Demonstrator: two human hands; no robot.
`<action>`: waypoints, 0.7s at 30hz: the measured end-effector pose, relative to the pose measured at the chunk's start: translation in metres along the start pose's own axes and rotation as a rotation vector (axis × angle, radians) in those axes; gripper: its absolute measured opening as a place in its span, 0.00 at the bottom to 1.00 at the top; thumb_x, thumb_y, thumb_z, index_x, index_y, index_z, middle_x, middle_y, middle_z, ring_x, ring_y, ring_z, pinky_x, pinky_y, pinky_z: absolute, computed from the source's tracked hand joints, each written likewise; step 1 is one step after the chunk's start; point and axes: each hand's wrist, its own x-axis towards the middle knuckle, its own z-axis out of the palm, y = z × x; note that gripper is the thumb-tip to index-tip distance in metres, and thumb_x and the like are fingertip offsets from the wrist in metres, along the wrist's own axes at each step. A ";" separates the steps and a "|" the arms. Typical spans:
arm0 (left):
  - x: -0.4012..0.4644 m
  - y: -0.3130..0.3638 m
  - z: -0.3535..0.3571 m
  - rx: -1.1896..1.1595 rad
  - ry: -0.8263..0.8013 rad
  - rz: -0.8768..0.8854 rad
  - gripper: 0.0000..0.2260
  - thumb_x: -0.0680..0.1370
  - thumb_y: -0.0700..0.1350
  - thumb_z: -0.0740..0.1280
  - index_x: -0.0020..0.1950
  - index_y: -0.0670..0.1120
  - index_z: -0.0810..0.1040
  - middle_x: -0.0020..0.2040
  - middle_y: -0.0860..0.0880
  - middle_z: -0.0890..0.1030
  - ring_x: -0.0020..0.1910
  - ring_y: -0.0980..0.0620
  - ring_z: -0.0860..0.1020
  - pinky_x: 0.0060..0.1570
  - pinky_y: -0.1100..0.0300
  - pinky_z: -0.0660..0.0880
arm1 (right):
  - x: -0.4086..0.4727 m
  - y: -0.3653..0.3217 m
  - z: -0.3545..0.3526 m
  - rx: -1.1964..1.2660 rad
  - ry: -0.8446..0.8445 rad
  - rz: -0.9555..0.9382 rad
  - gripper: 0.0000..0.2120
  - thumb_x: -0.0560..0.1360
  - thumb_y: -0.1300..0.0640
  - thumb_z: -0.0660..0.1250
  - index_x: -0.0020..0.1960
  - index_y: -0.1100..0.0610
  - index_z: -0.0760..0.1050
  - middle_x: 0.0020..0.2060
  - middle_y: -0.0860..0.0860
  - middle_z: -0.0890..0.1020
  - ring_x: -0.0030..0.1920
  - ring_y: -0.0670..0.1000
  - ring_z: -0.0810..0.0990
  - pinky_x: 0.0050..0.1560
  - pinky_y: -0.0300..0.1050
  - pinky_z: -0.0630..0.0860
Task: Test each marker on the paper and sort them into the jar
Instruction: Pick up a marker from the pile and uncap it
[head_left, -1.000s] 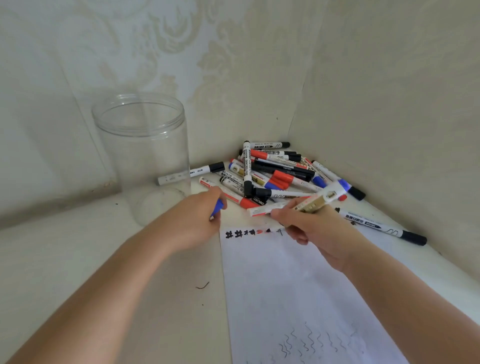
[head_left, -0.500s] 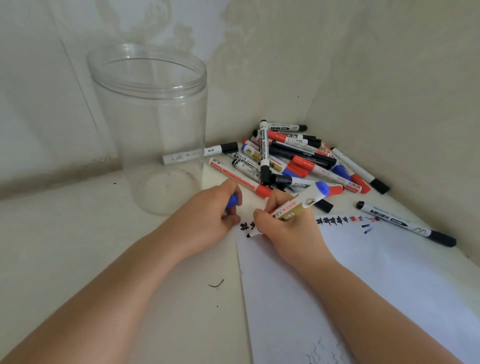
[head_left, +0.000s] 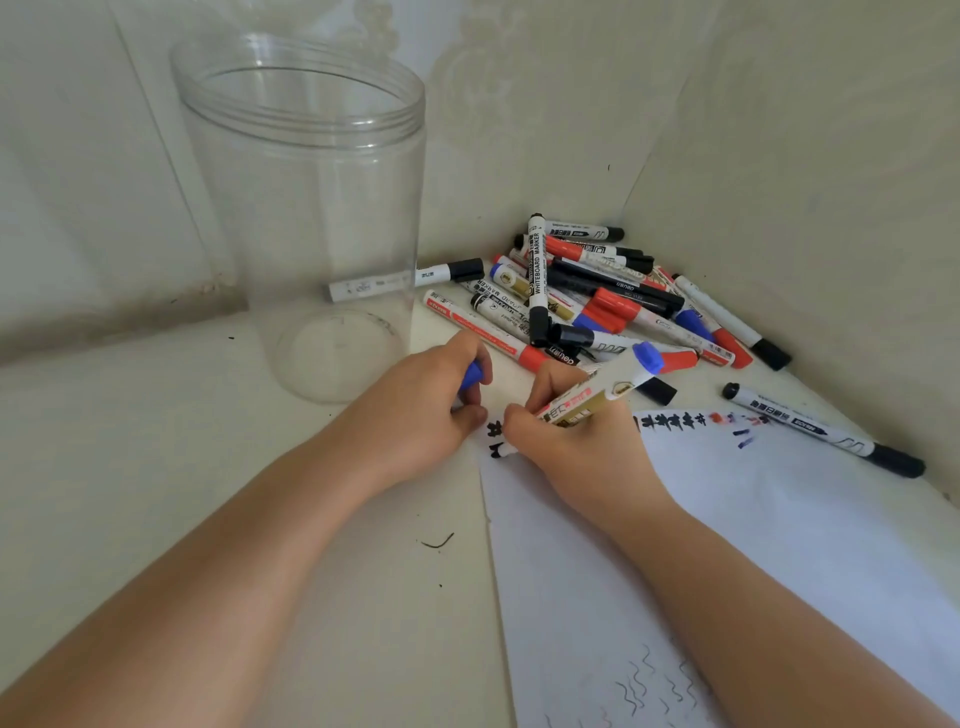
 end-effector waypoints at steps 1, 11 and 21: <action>0.000 0.000 0.000 0.002 0.001 -0.002 0.10 0.74 0.42 0.66 0.46 0.52 0.66 0.38 0.56 0.75 0.31 0.65 0.70 0.32 0.73 0.64 | 0.000 0.001 0.000 -0.006 0.015 -0.009 0.16 0.67 0.67 0.66 0.29 0.57 0.62 0.19 0.43 0.66 0.22 0.42 0.62 0.24 0.31 0.60; 0.000 0.000 0.001 0.007 0.009 0.004 0.10 0.74 0.42 0.67 0.46 0.52 0.66 0.37 0.56 0.75 0.32 0.66 0.70 0.32 0.73 0.64 | 0.002 0.001 -0.003 0.039 0.018 0.002 0.14 0.67 0.67 0.67 0.29 0.59 0.64 0.19 0.42 0.68 0.23 0.43 0.63 0.25 0.33 0.61; -0.004 -0.001 0.001 0.006 0.040 0.027 0.13 0.74 0.41 0.67 0.47 0.55 0.65 0.38 0.57 0.74 0.34 0.64 0.70 0.33 0.71 0.65 | 0.003 -0.004 -0.014 0.311 0.150 0.025 0.10 0.71 0.65 0.68 0.35 0.59 0.69 0.25 0.48 0.72 0.28 0.45 0.70 0.29 0.34 0.67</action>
